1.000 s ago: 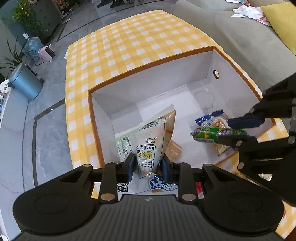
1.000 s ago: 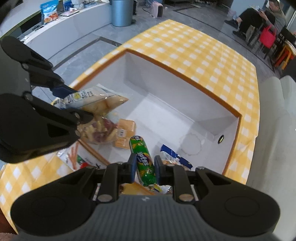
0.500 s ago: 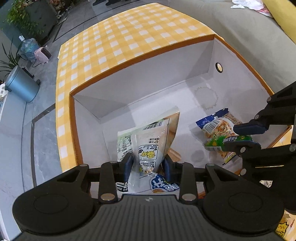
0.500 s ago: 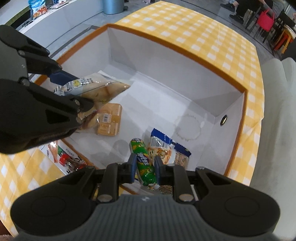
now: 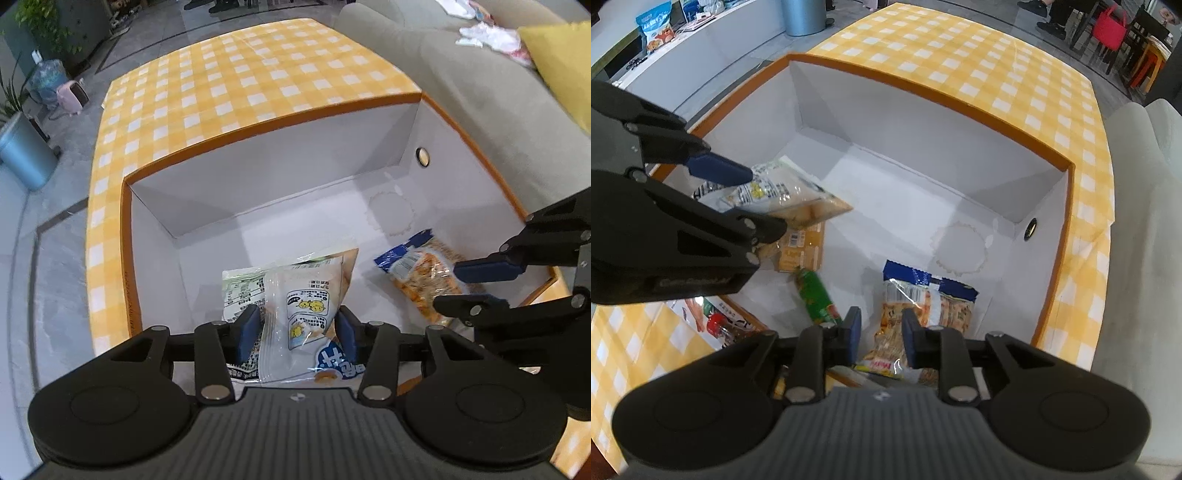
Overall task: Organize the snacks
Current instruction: 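Open both tools to drop the snacks into the box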
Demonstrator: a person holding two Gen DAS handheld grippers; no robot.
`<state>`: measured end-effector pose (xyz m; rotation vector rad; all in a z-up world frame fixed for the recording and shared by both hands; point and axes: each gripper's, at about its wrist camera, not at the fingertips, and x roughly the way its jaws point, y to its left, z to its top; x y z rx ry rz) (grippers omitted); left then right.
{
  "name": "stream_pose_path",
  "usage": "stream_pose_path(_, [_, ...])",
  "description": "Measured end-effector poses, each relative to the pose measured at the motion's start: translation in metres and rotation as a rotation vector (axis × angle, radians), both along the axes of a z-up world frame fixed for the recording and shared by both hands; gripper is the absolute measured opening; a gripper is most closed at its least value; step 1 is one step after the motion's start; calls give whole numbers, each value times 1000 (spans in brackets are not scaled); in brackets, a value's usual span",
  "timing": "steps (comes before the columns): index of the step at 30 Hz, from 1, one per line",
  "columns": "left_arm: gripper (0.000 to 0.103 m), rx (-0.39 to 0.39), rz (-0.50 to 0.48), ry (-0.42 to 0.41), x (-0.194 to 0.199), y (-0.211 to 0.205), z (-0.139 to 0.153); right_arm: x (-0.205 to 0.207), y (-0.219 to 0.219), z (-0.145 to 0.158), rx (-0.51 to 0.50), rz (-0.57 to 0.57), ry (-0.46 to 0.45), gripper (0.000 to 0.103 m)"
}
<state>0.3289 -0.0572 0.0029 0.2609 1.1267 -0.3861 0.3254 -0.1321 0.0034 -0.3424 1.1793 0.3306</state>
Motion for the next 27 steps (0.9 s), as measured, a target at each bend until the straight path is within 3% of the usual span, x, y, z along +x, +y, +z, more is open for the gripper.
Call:
stream_pose_path(7, [55,-98,20,7,-1,10,13,-4,-7,16,3,-17,-44,29])
stream_pose_path(19, [55,26,-32,-34,-29,10,25,-20,-4,33,25,7,-66,30])
stream_pose_path(27, [55,6,-61,-44,-66,18,41,-46,6,48,50,49,-70,30])
